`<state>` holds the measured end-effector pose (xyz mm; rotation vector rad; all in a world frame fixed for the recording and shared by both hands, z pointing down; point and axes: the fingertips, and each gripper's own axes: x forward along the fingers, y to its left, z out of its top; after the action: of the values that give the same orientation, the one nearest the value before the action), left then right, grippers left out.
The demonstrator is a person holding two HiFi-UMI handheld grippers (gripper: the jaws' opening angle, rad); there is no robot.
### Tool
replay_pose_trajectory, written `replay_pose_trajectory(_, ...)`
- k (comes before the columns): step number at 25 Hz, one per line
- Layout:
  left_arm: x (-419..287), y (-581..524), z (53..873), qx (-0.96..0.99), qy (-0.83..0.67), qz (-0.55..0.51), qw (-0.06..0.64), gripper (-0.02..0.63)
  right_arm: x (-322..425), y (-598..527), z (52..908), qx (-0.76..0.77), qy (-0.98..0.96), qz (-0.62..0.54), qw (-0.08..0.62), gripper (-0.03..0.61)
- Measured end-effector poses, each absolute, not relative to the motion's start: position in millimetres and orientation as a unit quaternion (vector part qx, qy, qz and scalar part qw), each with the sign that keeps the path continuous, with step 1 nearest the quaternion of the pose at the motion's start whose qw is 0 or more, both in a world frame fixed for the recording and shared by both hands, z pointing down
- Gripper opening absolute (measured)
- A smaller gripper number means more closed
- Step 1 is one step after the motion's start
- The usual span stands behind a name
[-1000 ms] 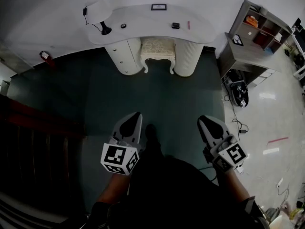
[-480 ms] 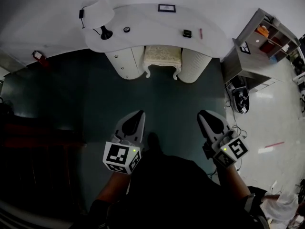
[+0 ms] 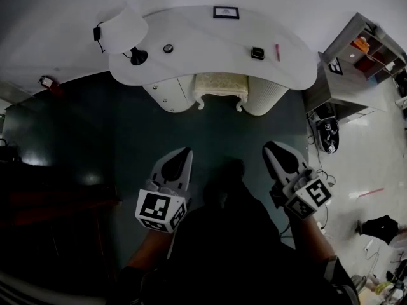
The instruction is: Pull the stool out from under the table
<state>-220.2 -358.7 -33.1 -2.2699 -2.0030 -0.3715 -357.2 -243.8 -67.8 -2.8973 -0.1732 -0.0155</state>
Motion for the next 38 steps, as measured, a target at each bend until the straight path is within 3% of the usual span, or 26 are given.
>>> replay_pose_trajectory(14, -162, -219, -13, -0.766, -0.622, -0.149, 0.057, 0.015, -289, -87, -42, -0.993, -0.006, -0.03, 0.112, 0.02)
replay_pose_trajectory(25, -93, -189, 38, -0.748, -0.646, -0.145, 0.037, 0.014, -225, -76, 0, -0.99, -0.055, -0.058, 0.119, 0.02)
replay_pose_trajectory(28, -76, -188, 52, -0.739, -0.659, -0.132, 0.053, 0.015, -212, -83, 12, -0.992, -0.056, -0.06, 0.092, 0.02)
replay_pose_trajectory(38, -30, -149, 143, -0.737, -0.663, -0.121, 0.051, 0.015, -169, -44, 103, -0.992, -0.076, -0.051, 0.082, 0.02)
